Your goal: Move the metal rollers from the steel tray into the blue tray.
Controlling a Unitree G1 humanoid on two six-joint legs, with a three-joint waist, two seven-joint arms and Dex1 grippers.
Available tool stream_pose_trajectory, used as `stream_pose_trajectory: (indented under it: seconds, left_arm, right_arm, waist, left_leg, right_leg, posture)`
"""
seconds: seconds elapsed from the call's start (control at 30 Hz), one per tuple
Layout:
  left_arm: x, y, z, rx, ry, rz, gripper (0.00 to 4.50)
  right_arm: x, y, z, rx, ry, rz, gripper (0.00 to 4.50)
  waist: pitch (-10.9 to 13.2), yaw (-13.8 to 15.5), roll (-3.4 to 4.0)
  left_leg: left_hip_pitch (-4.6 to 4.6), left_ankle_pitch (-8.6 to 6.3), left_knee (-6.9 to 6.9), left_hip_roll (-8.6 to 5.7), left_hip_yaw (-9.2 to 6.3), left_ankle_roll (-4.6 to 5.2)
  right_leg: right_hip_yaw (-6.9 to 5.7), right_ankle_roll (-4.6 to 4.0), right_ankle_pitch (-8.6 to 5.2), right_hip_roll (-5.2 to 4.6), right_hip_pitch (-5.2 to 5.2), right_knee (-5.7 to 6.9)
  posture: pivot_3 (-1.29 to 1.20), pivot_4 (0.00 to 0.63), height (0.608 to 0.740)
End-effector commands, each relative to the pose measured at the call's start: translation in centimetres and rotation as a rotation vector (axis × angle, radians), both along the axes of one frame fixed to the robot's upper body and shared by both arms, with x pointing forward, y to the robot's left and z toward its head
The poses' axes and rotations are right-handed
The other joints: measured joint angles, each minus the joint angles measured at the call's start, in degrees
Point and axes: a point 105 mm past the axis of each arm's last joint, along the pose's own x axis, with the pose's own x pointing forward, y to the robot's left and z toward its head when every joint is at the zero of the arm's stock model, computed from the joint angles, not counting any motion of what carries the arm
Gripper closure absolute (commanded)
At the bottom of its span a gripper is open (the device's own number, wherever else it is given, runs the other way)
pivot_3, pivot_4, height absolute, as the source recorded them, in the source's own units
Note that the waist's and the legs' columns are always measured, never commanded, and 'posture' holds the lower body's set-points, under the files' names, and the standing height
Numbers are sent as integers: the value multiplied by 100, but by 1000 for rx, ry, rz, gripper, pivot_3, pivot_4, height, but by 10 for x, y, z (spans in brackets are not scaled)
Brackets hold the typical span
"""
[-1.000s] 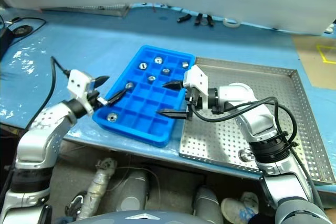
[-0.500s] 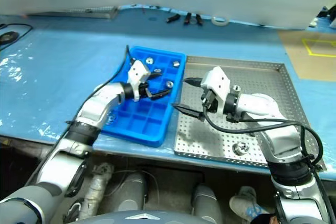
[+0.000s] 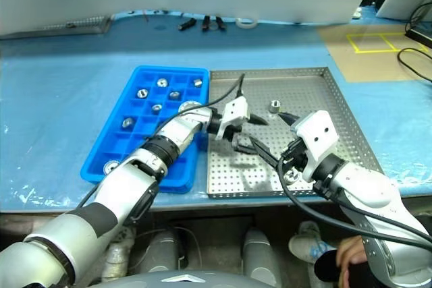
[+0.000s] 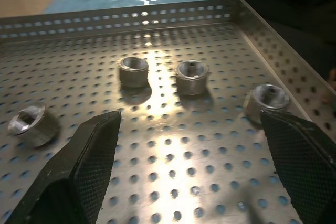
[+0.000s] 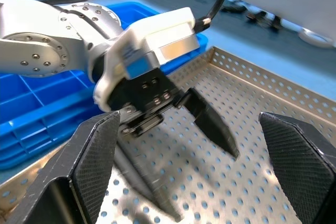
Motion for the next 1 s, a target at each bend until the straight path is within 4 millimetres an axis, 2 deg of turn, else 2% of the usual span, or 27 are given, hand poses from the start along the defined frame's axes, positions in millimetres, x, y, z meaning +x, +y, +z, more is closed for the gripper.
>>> stream_pose_trajectory:
  seconds: [0.03, 0.23, 0.33, 0.7, 0.8, 1.0]
  left_arm:
    - [-14, -11, -4, 51, -97, -126, 40]
    - [-27, -33, -15, 75, -135, -171, 40]
    - [-29, -47, -19, 74, -154, -132, 40]
    - [-49, -61, -35, 95, -116, -182, 40]
    - [-52, -71, -34, 68, -110, -153, 40]
    - [-52, -77, -28, 32, -94, -127, 40]
  right_arm:
    - [-10, -1, 12, 2, -57, -35, 0]
    - [-16, -5, 13, -6, -49, -62, 0]
    - [-18, -9, 12, -11, -41, -73, 0]
    - [-27, -15, 7, -7, -9, -110, 0]
    - [-28, -14, 7, 0, -7, -118, 0]
    - [-29, -12, 6, 11, 3, -133, 0]
  waist:
    - [-1, -62, 1]
    - [-1, -114, 1]
    - [-1, -112, 1]
    - [-1, -261, 2]
    - [-1, -283, 3]
    - [-1, -352, 2]
  left_leg:
    - [1, -3, 2, -1, 4, 6]
    - [29, -25, 6, -15, 16, 41]
    - [27, -30, 5, -20, 18, 50]
    - [27, -37, 5, -26, 20, 60]
    - [25, -39, 5, -26, 20, 62]
    - [14, -46, 5, -29, 20, 73]
  right_leg:
    - [1, 3, 2, -3, 5, -5]
    - [3, 14, 8, -23, 60, -55]
    - [5, 15, 7, -28, 62, -61]
    - [6, 25, 1, -33, 64, -72]
    - [6, 26, 0, -33, 64, -78]
    - [3, 29, -1, -36, 64, -94]
  posture:
    - [-545, 150, 740]
    - [-582, 150, 740]
    - [-601, 150, 740]
    - [-651, 150, 740]
    - [-663, 150, 740]
    - [-671, 150, 740]
